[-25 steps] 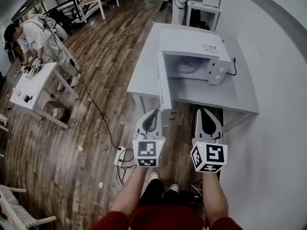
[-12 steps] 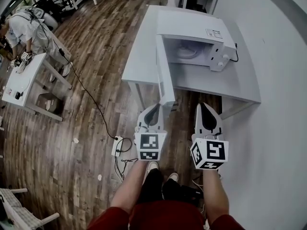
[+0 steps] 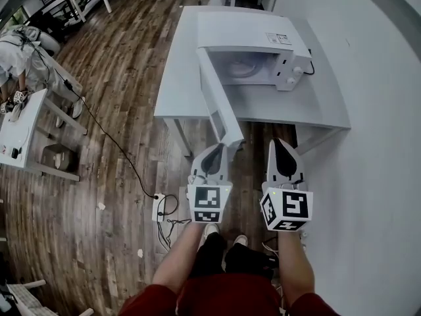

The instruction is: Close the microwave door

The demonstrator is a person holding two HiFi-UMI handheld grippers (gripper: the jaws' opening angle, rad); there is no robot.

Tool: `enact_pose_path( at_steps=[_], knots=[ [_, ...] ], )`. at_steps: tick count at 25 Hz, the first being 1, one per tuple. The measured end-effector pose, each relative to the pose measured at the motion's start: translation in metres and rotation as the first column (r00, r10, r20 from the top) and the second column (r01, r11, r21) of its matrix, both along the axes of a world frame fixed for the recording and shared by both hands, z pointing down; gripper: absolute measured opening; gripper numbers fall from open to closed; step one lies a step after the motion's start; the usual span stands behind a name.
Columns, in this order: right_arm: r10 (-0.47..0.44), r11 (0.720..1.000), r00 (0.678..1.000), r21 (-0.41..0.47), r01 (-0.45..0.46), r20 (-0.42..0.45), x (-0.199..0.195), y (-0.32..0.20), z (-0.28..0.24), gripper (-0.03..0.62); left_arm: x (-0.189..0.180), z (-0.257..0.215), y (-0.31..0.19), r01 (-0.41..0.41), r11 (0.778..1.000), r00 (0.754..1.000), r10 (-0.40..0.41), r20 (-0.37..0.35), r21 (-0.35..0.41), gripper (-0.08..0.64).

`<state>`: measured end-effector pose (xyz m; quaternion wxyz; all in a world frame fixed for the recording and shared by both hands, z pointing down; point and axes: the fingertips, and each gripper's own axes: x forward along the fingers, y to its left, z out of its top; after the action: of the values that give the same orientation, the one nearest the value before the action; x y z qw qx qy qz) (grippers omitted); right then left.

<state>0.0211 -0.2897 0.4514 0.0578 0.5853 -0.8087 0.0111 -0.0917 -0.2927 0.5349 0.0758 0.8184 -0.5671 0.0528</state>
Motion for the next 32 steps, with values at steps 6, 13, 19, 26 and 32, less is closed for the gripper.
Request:
enact_pose_path(
  at_steps=[6,13,19,26,32],
  knots=[
    [0.057,0.998,0.998,0.020,-0.057,0.010,0.030,-0.004,-0.004,0.028,0.036,0.001,-0.018,-0.072,0.997,0.997,0.072,0.025,0.003,0.026],
    [0.080,0.996,0.996,0.045,-0.082,0.031,0.069,-0.025,-0.012,0.028,0.076,-0.007,-0.037,-0.106,0.994,0.993,0.105,0.044,0.019,0.026],
    [0.052,0.997,0.998,0.046,-0.054,0.045,0.101,-0.073,-0.012,0.028,0.118,-0.009,-0.077,-0.102,0.995,0.994,0.101,0.043,0.024,0.026],
    [0.018,0.999,0.999,0.026,-0.019,0.048,0.133,-0.121,-0.004,0.028,0.164,-0.010,-0.131,-0.098,0.995,0.994,0.097,0.045,0.029,0.027],
    [-0.017,1.000,0.999,0.016,0.017,0.041,0.158,-0.160,-0.009,0.028,0.194,-0.014,-0.180,-0.084,0.996,0.995,0.082,0.064,0.026,0.028]
  ],
)
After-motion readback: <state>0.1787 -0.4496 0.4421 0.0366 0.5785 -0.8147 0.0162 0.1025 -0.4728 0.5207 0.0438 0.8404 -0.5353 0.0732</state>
